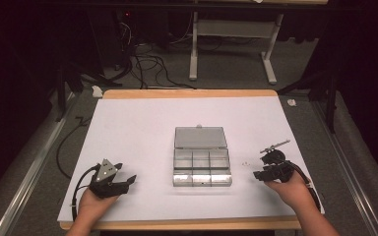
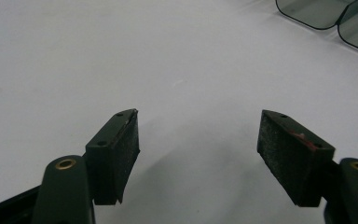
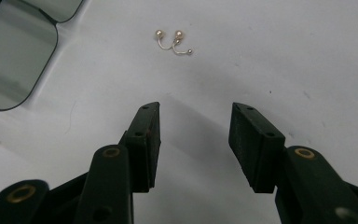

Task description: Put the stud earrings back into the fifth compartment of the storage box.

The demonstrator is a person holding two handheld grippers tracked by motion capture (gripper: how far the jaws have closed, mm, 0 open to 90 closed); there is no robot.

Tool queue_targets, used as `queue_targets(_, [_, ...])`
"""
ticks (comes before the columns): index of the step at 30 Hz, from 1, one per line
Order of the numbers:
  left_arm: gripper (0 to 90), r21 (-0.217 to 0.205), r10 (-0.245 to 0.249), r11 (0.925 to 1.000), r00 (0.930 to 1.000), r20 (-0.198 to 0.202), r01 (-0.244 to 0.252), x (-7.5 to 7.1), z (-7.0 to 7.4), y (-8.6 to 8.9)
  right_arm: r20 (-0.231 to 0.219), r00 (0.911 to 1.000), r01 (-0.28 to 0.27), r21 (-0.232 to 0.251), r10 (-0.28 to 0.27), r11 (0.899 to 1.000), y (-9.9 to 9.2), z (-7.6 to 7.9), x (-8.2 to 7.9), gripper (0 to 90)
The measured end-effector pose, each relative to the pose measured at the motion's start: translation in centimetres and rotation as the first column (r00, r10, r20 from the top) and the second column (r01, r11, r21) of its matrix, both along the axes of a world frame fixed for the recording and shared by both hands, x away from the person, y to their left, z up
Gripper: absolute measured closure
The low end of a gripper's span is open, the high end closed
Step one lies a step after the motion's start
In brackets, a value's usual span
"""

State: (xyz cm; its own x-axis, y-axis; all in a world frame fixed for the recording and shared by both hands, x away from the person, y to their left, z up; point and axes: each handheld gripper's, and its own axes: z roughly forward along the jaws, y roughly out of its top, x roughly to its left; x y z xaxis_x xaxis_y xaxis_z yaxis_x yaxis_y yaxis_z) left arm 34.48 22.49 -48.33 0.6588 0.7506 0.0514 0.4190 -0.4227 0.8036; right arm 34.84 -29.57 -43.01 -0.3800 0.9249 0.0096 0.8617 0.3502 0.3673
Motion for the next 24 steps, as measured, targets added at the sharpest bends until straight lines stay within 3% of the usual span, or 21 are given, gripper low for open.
queue_targets(16, [31.8, -0.015, -0.014, 0.9998, 0.9996, -0.024, 0.014, 0.1, 0.0, 0.1, -0.113, 0.9929, -0.04, -0.026, 0.037, 0.999, 1.4, 0.5, 1.7, 56.0])
queue_targets(24, [33.3, -0.018, -0.023, 0.9996, 0.9993, -0.03, 0.022, 0.2, 0.0, 0.2, -0.13, 0.9905, -0.052, -0.045, 0.046, 0.998, 2.0, 0.9, 3.0, 58.0])
